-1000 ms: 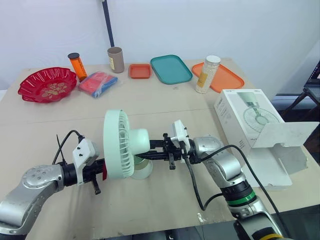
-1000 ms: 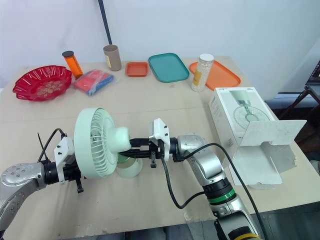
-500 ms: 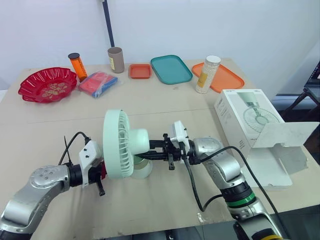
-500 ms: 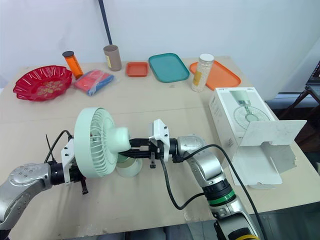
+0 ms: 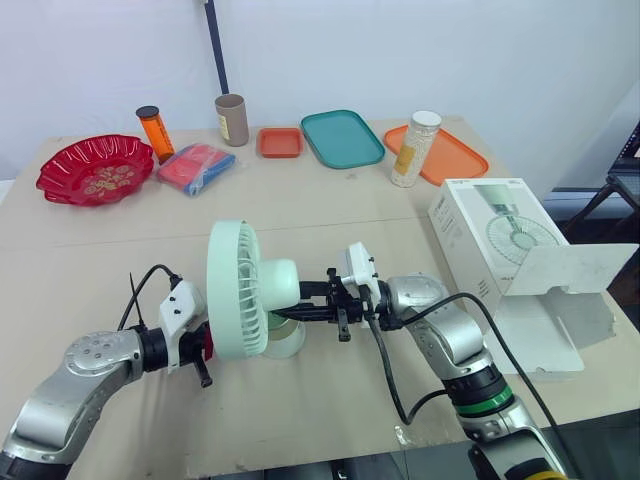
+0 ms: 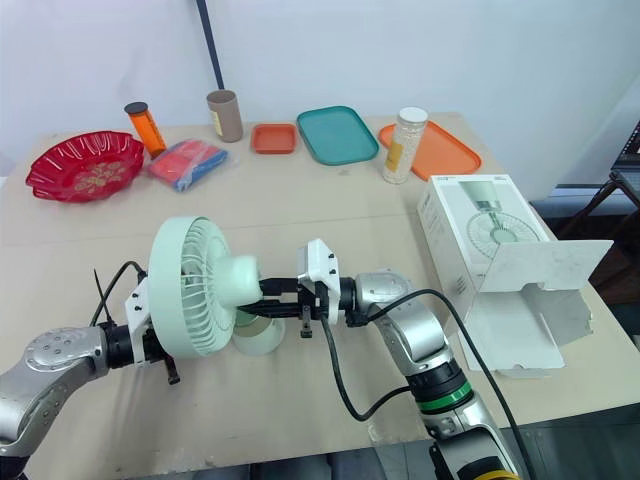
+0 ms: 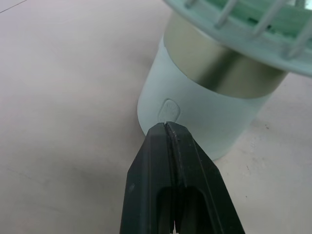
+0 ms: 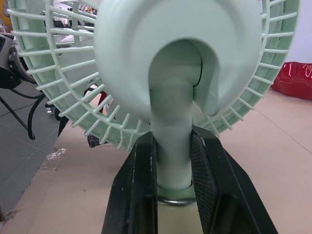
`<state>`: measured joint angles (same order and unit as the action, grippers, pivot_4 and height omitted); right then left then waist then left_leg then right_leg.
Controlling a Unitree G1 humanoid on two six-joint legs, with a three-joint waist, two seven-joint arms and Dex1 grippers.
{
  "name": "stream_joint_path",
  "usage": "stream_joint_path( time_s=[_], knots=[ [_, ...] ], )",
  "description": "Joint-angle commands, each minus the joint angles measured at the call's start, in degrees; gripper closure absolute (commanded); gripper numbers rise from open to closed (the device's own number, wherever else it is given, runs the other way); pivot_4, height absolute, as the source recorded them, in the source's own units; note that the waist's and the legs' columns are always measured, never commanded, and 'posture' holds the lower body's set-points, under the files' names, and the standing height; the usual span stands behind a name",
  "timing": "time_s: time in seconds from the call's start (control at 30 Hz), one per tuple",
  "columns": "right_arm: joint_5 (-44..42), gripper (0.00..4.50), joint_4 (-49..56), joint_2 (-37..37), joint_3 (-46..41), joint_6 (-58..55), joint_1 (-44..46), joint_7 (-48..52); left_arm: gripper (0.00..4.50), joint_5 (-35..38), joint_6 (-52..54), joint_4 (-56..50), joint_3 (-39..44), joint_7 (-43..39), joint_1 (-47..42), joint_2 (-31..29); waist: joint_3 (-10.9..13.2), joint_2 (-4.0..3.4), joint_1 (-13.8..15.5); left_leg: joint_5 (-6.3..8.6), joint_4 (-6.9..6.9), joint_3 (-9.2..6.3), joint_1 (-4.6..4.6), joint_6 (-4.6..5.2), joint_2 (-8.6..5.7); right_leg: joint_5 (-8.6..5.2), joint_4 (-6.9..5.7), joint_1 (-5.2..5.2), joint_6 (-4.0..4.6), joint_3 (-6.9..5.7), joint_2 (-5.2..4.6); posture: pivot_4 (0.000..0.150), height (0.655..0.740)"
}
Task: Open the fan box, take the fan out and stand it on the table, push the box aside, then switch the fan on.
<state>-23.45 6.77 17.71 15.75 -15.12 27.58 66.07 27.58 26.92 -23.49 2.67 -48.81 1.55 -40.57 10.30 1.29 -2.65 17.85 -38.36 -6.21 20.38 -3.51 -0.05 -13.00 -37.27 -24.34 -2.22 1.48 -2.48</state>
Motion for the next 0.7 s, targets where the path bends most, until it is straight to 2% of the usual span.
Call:
stream_joint_path(
  time_s=[0.03,0.7],
  knots=[
    [-1.65,4.08,3.83,-0.1,-0.07,0.28,-0.09,0.22,4.44,-0.43,-1.36,0.04,0.22,0.62,-1.58,1.01,0.0,0.0,0.0,0.0,0.0,0.0,0.0,0.0,0.0,0.0,0.0,0.0,0.0,0.0,-0.01,0.15,0.74],
    [-0.98,4.08,3.3,-0.44,0.19,0.52,0.15,0.0,4.44,0.27,-0.77,-1.7,1.49,0.11,0.52,0.37,-0.01,0.01,0.0,0.0,-0.01,0.0,-0.01,0.0,0.0,0.0,-0.01,0.0,0.0,0.0,0.0,0.15,0.74]
  ],
)
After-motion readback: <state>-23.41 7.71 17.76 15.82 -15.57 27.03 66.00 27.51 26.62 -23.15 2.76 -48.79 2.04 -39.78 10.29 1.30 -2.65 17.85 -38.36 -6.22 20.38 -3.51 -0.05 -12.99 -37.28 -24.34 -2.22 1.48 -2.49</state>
